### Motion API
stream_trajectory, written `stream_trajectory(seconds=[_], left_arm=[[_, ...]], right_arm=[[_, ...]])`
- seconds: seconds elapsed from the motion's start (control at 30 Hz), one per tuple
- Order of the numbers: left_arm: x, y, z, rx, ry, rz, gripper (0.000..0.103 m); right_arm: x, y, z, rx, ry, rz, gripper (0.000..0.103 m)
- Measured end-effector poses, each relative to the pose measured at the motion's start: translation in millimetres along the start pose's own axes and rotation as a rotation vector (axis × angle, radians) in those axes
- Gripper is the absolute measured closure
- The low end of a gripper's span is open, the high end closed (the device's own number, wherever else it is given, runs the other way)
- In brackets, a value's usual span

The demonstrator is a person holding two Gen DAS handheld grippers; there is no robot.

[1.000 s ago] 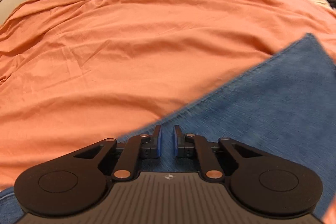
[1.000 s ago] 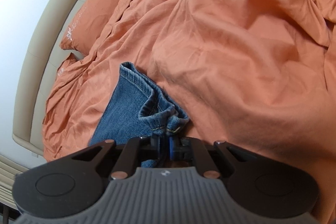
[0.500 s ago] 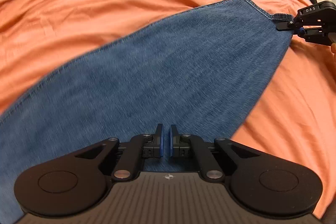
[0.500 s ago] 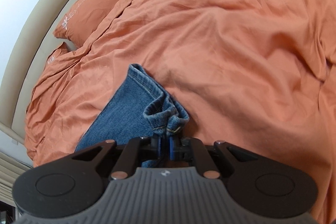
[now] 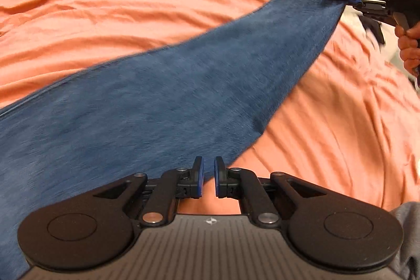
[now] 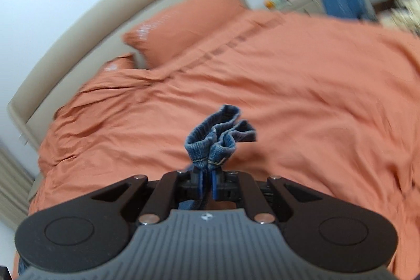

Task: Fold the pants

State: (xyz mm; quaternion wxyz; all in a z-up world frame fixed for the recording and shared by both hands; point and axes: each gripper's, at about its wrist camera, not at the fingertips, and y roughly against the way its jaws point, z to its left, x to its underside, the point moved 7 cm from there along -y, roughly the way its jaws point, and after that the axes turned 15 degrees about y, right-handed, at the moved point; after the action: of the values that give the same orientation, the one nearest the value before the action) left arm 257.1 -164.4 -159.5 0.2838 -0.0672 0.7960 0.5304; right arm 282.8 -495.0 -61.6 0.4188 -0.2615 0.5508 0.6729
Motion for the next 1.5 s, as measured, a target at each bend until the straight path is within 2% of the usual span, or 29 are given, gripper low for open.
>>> stream_trajectory(seconds=[0.23,0.47,0.63,0.73,0.83,0.97,1.07,1.1,1.17,1.23,1.33,1.43,1.5], left_arm=[[-13.2,69.8,58.5,-0.029,0.146,-0.152,0.095],[1.1,106.9,125.1,-0.024,0.36,-0.238,0.095],[20.5,107.8,166.1,-0.031,0.484,-0.269,0.095],[26.2,105.6,181.4,-0.044,0.505,-0.263,0.095],[27.0,107.8,196.8,-0.019,0.547,-0.266,0.095],[31.2,106.9,209.5,0.01,0.583,-0.265,0.093],[30.6,100.8,211.3,0.039,0.601,-0.251,0.077],[29.7,99.0,211.3,0.054,0.607,-0.245,0.072],[26.1,94.6,213.1,0.082,0.624,-0.242,0.066],[23.2,89.8,216.1,0.101,0.649,-0.239,0.062],[17.2,78.0,220.0,0.113,0.676,-0.227,0.062],[5.7,62.5,222.9,0.106,0.676,-0.219,0.062],[-4.9,51.7,225.4,0.103,0.676,-0.23,0.06]], right_arm=[[-39.1,23.7,113.5,-0.089,0.16,-0.092,0.102],[-29.3,10.0,229.4,-0.201,0.255,-0.098,0.102],[16.5,-22.1,296.5,-0.286,0.237,-0.037,0.102],[66.5,-45.4,334.5,-0.34,0.255,0.049,0.102],[129.3,-67.8,363.3,-0.377,0.309,0.173,0.102],[200.5,-86.9,378.1,-0.365,0.386,0.313,0.099],[220.6,-90.2,376.7,-0.369,0.407,0.344,0.089],[223.4,-88.9,376.3,-0.38,0.399,0.348,0.086],[226.8,-88.4,376.8,-0.414,0.391,0.361,0.07],[226.9,-84.3,381.4,-0.456,0.394,0.375,0.064],[219.5,-73.0,378.4,-0.508,0.372,0.381,0.063],[201.3,-59.9,359.4,-0.465,0.37,0.321,0.057],[186.4,-54.4,340.3,-0.373,0.424,0.269,0.057]])
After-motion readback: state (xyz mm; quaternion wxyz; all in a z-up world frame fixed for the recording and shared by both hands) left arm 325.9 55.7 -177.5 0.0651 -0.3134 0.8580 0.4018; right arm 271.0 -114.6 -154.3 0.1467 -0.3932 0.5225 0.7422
